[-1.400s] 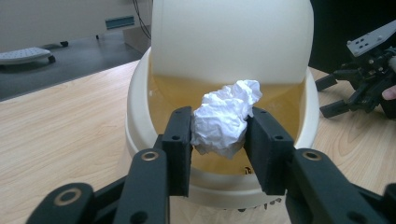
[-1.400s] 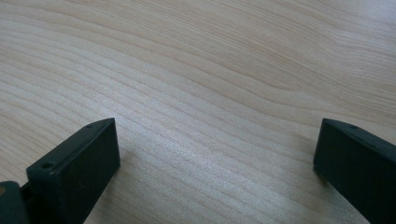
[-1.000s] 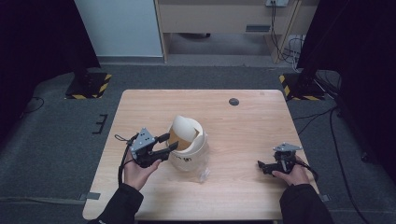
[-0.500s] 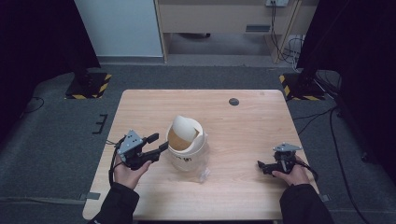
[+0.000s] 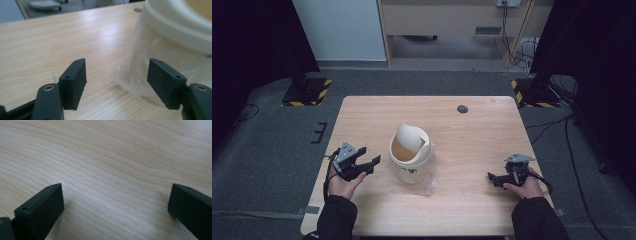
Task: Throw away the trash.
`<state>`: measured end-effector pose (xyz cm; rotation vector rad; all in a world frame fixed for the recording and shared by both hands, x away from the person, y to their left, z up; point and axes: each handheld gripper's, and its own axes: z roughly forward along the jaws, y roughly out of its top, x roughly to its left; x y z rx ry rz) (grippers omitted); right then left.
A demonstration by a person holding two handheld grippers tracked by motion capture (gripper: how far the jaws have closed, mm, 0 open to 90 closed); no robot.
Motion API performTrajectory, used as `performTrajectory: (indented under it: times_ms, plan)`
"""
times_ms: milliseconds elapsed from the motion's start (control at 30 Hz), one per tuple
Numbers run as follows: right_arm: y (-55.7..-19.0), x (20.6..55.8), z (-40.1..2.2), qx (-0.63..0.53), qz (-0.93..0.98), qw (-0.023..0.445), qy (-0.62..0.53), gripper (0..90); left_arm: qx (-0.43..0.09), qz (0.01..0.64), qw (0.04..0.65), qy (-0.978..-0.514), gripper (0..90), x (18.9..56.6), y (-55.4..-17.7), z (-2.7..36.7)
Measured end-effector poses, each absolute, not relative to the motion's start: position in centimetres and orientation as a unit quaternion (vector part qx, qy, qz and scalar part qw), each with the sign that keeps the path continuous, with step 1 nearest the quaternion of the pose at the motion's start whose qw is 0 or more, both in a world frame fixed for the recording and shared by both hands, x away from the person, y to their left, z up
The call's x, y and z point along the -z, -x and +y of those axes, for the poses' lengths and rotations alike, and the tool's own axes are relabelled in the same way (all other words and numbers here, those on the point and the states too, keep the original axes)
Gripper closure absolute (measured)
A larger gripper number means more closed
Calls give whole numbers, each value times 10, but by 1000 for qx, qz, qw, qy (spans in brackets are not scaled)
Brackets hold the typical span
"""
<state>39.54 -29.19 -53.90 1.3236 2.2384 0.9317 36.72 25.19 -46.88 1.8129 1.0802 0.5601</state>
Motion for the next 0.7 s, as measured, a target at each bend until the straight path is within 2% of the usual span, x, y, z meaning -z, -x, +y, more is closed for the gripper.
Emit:
performTrajectory:
  times_ms: [433,700]
  plan:
    - [-395,539,-292,-331,796,188,-471,7,-205,501,350,-764,187,512,-384,273]
    - [-395,539,-292,-331,796,188,-471,7,-196,507,307,-781,153,525,-389,273]
